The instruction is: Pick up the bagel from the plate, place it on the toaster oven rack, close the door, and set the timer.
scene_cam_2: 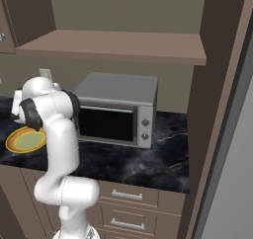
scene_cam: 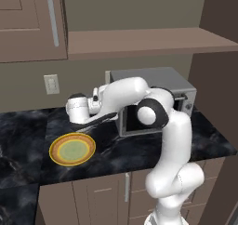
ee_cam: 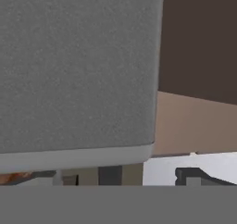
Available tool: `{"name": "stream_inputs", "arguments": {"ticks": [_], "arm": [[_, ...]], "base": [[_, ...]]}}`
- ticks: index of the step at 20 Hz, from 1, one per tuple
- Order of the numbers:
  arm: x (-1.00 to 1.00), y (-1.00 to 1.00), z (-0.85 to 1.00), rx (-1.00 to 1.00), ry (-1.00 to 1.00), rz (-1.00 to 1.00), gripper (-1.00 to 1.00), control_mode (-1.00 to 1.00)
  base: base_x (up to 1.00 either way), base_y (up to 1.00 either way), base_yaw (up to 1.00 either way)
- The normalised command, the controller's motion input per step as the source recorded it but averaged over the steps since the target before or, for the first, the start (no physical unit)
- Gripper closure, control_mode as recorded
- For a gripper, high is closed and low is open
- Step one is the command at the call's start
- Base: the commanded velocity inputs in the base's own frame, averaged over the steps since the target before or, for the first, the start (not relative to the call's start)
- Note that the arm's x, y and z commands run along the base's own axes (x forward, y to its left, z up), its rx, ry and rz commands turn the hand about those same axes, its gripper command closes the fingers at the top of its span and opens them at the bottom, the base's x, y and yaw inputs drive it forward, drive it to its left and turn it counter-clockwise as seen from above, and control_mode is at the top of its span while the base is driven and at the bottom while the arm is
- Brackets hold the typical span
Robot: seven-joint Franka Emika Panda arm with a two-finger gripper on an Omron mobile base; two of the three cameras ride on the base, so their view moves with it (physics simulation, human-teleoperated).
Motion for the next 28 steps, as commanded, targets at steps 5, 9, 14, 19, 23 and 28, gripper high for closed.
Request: {"name": "stream_inputs", "arguments": {"ticks": [5, 9, 14, 19, 23, 28], "arm": [[-0.29, -0.08, 0.36, 0.10, 0.03, 0.15, -1.00, -1.00], [-0.43, -0.24, 0.37, 0.15, 0.01, 0.19, -1.00, -1.00], [-0.47, -0.22, 0.18, 0.19, 0.04, 0.23, -1.00, -1.00], [-0.39, -0.12, 0.47, 0.20, 0.01, 0.33, -1.00, -1.00], [-0.02, -0.04, 0.52, 0.17, 0.00, 0.36, -1.00, -1.00], [-0.12, -0.03, 0.47, 0.14, -0.01, 0.32, -1.00, -1.00]], "base": [[0.00, 0.00, 0.00], [0.00, 0.00, 0.00], [0.00, 0.00, 0.00], [0.00, 0.00, 0.00], [0.00, 0.00, 0.00], [0.00, 0.00, 0.00]]}}
